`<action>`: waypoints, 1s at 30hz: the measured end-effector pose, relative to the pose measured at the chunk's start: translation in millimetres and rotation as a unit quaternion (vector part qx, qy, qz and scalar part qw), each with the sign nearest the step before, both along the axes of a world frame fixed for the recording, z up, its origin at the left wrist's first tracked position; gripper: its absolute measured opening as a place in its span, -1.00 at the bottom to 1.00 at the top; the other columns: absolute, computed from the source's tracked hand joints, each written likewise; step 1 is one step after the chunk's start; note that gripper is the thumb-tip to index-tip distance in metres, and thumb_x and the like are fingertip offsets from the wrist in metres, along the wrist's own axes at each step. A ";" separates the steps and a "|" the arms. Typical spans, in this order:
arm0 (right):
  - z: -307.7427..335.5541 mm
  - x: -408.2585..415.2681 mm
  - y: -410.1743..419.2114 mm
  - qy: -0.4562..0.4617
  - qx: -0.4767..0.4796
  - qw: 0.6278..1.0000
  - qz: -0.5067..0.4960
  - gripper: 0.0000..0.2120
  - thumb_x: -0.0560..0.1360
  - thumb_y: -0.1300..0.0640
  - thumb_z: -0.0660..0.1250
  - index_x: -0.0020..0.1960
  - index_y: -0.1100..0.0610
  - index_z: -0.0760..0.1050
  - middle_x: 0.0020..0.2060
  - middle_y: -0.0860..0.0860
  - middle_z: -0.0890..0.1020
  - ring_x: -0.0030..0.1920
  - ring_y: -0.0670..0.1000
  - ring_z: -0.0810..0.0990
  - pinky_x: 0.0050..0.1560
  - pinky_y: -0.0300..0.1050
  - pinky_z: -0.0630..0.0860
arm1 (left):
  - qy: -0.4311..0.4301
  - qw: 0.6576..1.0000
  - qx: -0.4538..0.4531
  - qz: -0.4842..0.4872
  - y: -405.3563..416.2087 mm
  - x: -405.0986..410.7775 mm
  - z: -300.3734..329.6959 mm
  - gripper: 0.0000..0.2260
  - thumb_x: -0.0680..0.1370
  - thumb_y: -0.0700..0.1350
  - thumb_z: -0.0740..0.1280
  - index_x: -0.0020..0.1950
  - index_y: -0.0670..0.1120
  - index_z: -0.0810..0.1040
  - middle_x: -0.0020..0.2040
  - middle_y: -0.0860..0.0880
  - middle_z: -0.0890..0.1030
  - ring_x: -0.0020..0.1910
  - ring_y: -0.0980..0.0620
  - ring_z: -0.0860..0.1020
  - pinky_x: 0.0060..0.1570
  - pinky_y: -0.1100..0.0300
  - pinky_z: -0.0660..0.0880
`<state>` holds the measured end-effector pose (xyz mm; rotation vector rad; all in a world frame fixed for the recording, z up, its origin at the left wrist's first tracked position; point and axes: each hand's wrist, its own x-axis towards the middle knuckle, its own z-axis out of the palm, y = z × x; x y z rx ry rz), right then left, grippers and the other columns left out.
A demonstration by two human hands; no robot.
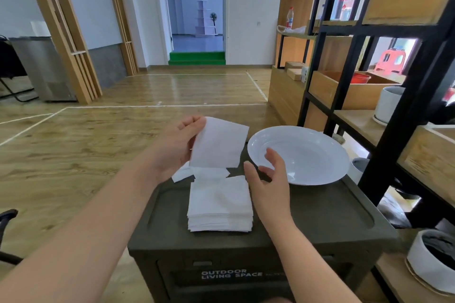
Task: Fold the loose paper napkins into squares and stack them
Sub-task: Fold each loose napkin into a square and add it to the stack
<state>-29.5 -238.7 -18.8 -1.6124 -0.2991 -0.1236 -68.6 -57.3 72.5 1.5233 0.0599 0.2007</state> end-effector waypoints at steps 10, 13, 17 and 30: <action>10.1 3.2 19.0 0.056 -0.152 0.987 0.009 -0.62 0.49 -0.04 0.30 -0.30 0.25 0.45 -0.42 0.10 0.42 -0.38 0.04 0.37 -0.35 -0.16 0.29 | 0.154 0.978 0.072 0.121 -4.2 -25.0 -63.1 -0.73 0.53 0.14 0.31 0.14 0.04 0.53 0.05 -0.02 0.64 0.02 0.00 0.61 -0.05 0.11 0.54; -1.5 8.4 17.5 0.056 -0.229 0.972 -0.007 -0.62 0.51 -0.04 0.30 -0.15 0.31 0.56 -0.27 0.19 0.59 -0.23 0.16 0.55 -0.29 -0.13 0.43 | 0.131 0.960 0.163 0.185 -10.4 -25.3 -77.5 -0.86 0.56 -0.05 0.32 0.11 0.05 0.50 -0.02 -0.03 0.59 -0.11 0.10 0.53 -0.28 0.26 0.40; -9.3 10.4 16.0 0.026 -0.313 0.949 -0.038 -0.66 0.52 -0.08 0.29 -0.27 0.16 0.50 -0.36 0.07 0.52 -0.37 -0.09 0.45 -0.39 -0.29 0.27 | 0.130 0.939 0.226 0.226 -15.4 -21.6 -88.2 -0.85 0.58 -0.08 0.28 0.13 0.07 0.42 -0.07 -0.01 0.55 -0.25 0.12 0.49 -0.41 0.28 0.32; -28.2 5.2 16.4 0.025 -0.318 0.945 -0.071 -0.76 0.43 -0.09 0.36 -0.25 0.05 0.40 -0.29 -0.06 0.53 -0.30 -0.13 0.43 -0.38 -0.28 0.26 | 0.118 0.907 0.335 0.226 -12.1 -25.7 -117.7 -0.75 0.53 -0.09 0.32 0.14 0.06 0.31 -0.32 0.01 0.54 -0.34 0.12 0.52 -0.42 0.28 0.32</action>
